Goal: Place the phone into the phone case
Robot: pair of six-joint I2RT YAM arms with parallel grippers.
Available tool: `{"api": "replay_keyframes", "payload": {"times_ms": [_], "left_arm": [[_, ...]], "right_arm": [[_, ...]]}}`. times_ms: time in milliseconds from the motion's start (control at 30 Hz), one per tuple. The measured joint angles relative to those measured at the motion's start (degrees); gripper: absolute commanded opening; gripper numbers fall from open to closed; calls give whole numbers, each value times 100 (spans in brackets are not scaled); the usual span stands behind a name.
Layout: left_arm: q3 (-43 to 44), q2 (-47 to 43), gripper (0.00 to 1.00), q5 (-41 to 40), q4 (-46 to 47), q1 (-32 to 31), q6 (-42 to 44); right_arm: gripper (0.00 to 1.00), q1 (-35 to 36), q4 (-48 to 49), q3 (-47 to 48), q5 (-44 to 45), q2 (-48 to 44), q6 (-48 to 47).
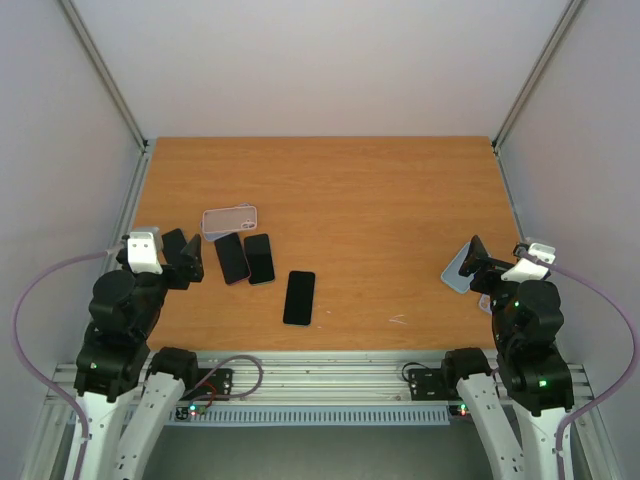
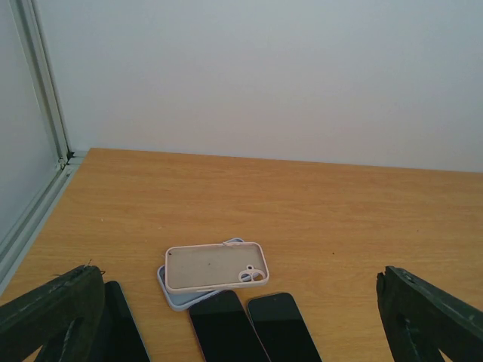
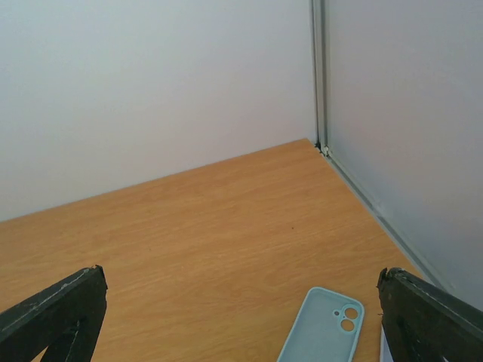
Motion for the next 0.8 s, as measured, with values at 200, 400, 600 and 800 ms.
{"api": "replay_keyframes", "payload": {"times_ms": [200,400,600,800], "left_arm": [[0,28,99,63,2,0,-4],[131,267,99,223,-9,2,4],[369,348,99,461,-9,4,13],[483,625,99,673,-94,4,2]], "right_arm": [[99,0,-15,39,39,57,-2],[98,0,-131,407,144,481,28],[98,0,-433,820,103,1237,267],[98,0,-780,1204,-90,2470,616]]}}
